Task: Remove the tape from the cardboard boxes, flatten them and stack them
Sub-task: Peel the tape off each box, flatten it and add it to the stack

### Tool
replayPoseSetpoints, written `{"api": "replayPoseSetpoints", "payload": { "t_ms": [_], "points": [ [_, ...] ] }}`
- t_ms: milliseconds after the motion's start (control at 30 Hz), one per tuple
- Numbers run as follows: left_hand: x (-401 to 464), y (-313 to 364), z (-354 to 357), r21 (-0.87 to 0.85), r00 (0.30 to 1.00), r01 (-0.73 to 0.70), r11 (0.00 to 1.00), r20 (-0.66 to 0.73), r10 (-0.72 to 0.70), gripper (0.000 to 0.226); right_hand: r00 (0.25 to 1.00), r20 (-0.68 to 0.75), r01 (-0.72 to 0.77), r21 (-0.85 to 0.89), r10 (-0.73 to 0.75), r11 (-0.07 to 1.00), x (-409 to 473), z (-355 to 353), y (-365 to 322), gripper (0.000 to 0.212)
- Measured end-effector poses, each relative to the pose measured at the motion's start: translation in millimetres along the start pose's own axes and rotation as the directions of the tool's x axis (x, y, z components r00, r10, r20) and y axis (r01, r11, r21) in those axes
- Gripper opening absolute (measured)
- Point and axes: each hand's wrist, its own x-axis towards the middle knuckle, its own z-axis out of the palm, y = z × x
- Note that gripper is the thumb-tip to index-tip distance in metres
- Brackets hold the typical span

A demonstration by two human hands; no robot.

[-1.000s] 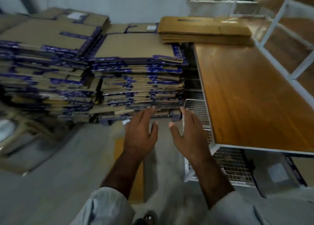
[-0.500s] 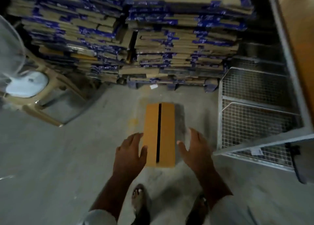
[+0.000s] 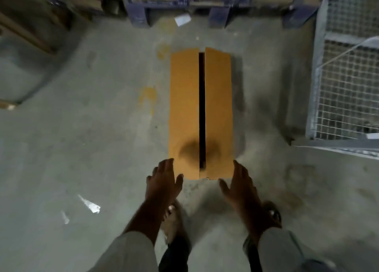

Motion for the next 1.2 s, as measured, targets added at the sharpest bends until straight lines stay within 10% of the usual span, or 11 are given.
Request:
{"api": "replayPoseSetpoints", "payload": {
  "t_ms": [167,333,800,1200],
  "points": [
    [72.1,-17.8,72.0,-0.306,0.947,0.321,0.896,0.104,-0.304,0.106,0.976,0.033,-0.216,0.152,0.213,0.964,87.4,42.7,23.2,0.107],
    [82.2,-21.0,105.7,-0.528,0.893,0.441,0.725,0.182,-0.411,0.093,0.969,0.069,-0.247,0.238,0.237,0.939,114.0,69.8,38.6,0.106],
    [5.2,41.8,-1.0,-0.944,0.915,0.174,0.282,0.049,-0.4,0.057,0.967,-0.178,-0.035,0.619,0.184,0.785,22.5,-38.9,3.2,0.084],
    [-231.0,154.6,-219.0,-0.945,0.958,0.037,0.325,-0.06,-0.282,0.062,0.923,-0.357,0.178,0.728,0.145,0.662,-253.4,-258.1,-40.7,0.074]
  ]
}}
